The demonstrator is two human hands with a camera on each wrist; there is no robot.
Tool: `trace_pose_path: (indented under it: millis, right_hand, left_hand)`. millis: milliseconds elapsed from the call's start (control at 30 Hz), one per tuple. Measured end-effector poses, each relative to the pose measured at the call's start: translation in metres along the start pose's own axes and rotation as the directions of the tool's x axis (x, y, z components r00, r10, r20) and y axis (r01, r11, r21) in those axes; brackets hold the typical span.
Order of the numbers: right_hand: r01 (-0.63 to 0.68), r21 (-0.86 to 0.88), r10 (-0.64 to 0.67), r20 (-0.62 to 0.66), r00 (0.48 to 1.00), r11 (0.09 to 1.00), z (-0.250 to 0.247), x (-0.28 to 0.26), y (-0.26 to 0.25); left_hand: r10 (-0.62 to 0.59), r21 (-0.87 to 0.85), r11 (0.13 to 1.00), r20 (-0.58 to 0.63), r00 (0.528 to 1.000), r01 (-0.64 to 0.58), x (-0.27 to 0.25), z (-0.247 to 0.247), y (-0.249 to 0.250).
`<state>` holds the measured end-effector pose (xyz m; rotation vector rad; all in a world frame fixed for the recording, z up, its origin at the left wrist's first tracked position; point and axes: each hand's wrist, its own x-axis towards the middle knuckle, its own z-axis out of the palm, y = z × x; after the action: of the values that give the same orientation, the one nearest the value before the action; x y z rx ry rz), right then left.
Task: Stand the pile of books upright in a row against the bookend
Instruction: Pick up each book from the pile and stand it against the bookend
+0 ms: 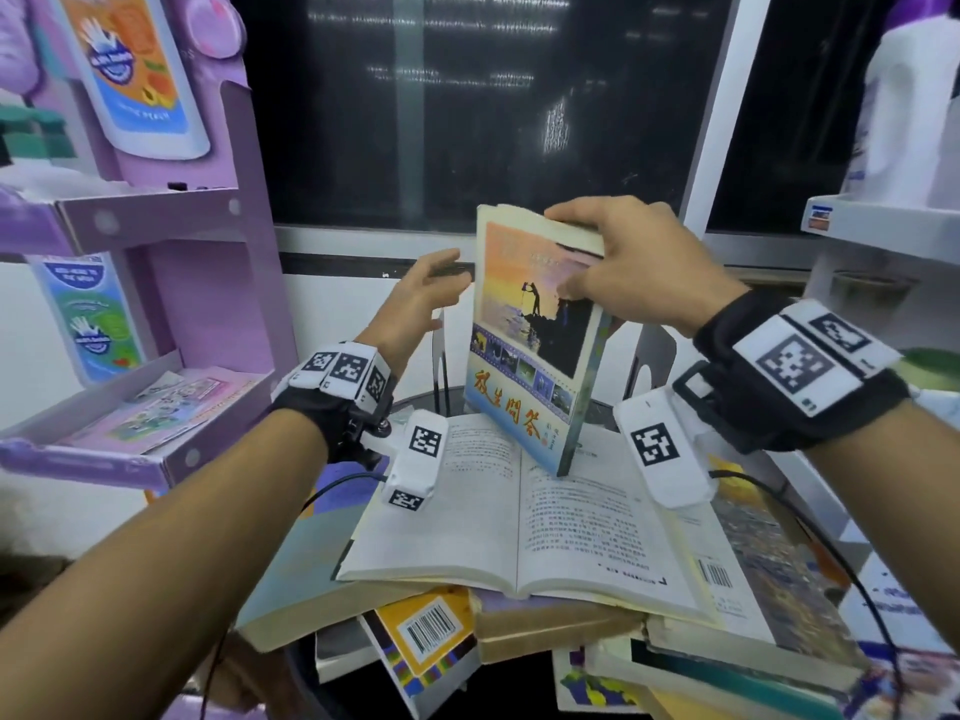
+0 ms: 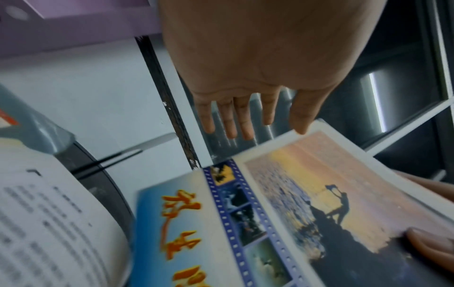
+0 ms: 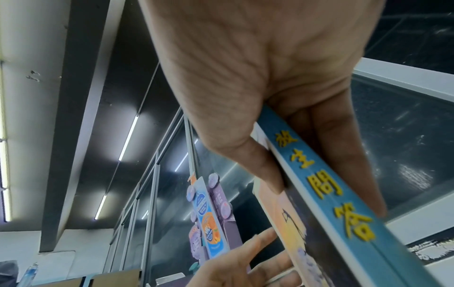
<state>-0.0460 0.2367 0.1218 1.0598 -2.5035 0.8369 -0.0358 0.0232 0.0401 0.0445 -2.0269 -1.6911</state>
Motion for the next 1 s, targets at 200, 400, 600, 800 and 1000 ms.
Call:
trace_pose_path:
  millis: [200,400,600,800,1000]
  right_hand:
    - [-0.058,-0.014,0.056,-0.115,0.992,0.998,0.029,0.035,0.020]
    - [-0.130,-0.041,0.122,-0.159,0.980,0.991,0.063,0.073,0.033]
    - [-0.152,-0.068,0.141,-0.140,0.980,0.986,0.081,0.109,0.038]
    - [-0.159,-0.084,0.149,-0.119,0.982,0.984,0.105,0.134,0.041]
    - [-0.208,-0.109,0.203,-0.051,0.978,0.972,0.149,0.143,0.047]
  left_hand:
    - [-0.101,0.094,0.990,-0.091,0.991,0.109,0.018,-0.020,-0.032]
    - [-0.179,0.082,0.978,-0.134,0.975,0.191,0.041,-0.030,-0.056]
    - [-0.265,0.064,0.961,-0.082,0.961,0.271,0.056,-0.025,-0.077]
    - [-0.248,-0.031,0.969,-0.079,0.966,0.246,0.064,-0.023,-0.090]
    - [-0.236,-0.095,0.968,-0.049,0.970,0.231,0.064,-0.026,-0.100]
